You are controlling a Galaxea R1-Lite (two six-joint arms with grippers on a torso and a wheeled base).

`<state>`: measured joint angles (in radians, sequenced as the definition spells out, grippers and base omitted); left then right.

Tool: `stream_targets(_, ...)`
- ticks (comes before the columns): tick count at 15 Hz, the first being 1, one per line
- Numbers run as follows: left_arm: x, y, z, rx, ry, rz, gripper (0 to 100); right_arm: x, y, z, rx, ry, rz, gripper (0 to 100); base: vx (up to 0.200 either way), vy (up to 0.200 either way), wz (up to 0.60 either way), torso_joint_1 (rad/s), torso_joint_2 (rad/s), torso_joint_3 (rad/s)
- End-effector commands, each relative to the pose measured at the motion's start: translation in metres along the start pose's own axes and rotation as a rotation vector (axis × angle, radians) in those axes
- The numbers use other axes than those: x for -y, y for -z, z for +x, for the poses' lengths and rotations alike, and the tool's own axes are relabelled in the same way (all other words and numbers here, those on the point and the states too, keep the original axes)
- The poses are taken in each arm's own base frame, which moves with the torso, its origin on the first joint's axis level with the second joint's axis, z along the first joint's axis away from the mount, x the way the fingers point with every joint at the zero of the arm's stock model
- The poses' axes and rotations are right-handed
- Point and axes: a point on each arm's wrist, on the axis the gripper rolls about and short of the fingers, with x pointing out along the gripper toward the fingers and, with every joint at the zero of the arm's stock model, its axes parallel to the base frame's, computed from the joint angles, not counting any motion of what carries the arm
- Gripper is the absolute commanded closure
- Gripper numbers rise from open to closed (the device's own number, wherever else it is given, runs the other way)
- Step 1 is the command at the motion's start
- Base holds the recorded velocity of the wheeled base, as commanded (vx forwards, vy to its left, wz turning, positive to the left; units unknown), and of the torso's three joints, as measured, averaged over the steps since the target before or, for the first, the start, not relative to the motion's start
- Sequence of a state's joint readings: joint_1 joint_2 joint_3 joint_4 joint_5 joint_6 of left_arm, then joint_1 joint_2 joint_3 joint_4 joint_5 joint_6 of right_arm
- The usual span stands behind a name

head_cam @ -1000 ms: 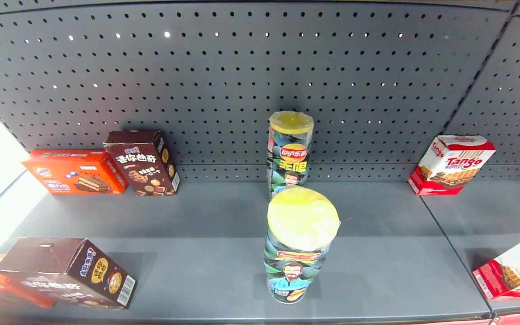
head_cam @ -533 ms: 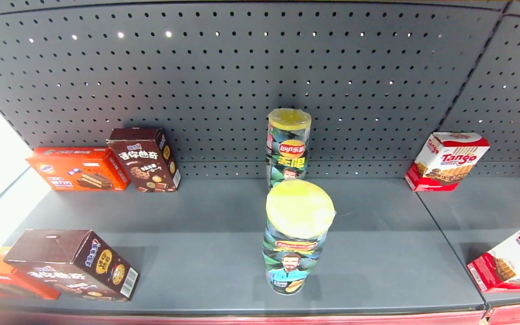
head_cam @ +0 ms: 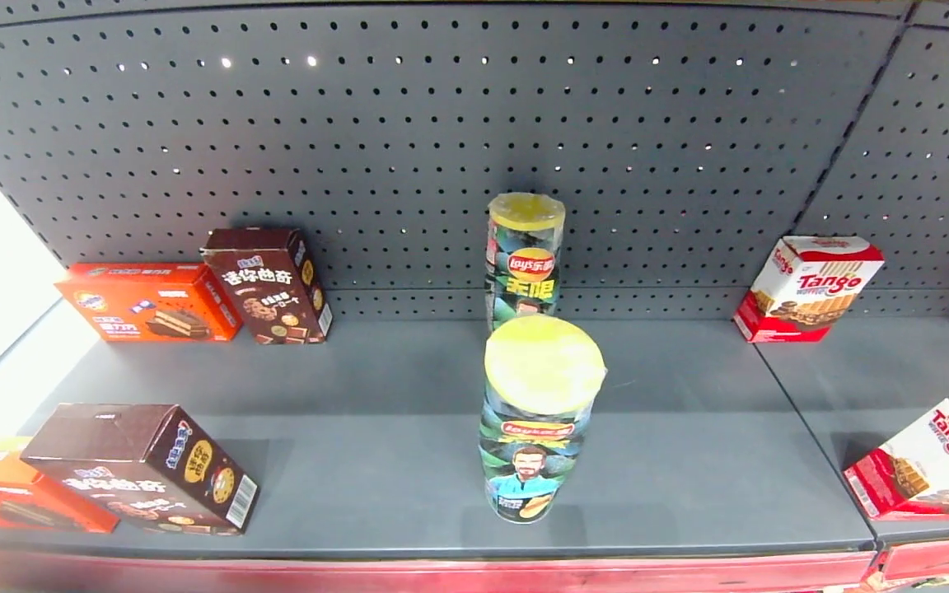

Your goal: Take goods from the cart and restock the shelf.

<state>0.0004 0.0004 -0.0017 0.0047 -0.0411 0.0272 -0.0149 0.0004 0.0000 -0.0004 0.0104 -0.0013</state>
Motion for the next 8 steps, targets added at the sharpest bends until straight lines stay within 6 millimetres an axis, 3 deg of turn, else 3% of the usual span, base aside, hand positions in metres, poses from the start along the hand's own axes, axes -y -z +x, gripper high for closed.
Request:
stream_targets(1, 0.0, 0.0, 0.0, 0.0, -0.001, 0.0, 0, 0.0, 0.0001, 0.0, 0.0, 0.0, 0.0, 0, 0.0, 0.0, 0.0, 0.0, 0.0, 0.0)
stream_targets(8, 0.0, 0.0005, 0.0001, -0.001, -0.002, 0.0, 0, 0.0, 0.0001, 0.0, 0.0, 0.0, 0.001, 0, 0.0, 0.0, 0.0, 0.0, 0.0, 0.0)
